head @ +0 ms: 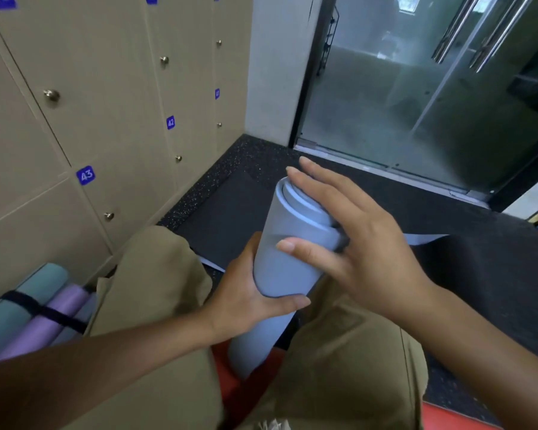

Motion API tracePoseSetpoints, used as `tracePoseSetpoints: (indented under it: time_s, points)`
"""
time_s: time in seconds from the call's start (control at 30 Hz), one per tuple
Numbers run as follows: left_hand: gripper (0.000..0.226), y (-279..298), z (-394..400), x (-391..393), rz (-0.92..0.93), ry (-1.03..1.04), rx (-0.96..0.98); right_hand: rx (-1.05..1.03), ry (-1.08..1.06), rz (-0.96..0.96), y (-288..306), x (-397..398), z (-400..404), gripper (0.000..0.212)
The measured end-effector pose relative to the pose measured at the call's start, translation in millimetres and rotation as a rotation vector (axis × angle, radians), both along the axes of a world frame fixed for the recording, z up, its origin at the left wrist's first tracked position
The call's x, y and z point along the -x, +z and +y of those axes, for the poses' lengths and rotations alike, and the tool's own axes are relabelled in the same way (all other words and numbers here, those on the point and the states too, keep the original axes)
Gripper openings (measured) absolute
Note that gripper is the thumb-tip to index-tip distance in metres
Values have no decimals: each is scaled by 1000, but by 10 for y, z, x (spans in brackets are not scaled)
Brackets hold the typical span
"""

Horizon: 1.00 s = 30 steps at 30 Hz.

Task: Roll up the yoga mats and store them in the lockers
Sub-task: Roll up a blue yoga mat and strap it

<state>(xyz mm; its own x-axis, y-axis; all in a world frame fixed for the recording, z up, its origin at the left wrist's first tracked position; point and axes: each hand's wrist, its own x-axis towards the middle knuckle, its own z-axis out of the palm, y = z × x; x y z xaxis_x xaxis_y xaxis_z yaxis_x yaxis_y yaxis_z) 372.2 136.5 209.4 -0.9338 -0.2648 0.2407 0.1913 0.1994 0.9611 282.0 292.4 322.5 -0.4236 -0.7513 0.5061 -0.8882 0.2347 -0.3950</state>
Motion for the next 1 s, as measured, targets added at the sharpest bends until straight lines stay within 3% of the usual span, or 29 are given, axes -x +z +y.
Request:
tracePoseSetpoints:
  time_s: [0.3, 0.57, 0.73, 0.87, 1.0]
  points:
    - [79, -9, 129, 96, 92, 25, -83, -125, 20, 128, 49, 184, 137, 82]
    - [81, 42, 195, 182, 112, 68, -174, -194, 111, 105, 124, 370, 191, 86]
    - [66, 157, 235, 280, 112, 85, -215, -98, 57, 208, 29, 446, 124, 78]
    - [90, 221, 238, 309, 177, 78, -149, 19, 21, 236, -49, 462, 68, 71]
    - [94, 277, 225, 347, 179, 89, -62, 80, -14, 238, -66, 494, 4, 59]
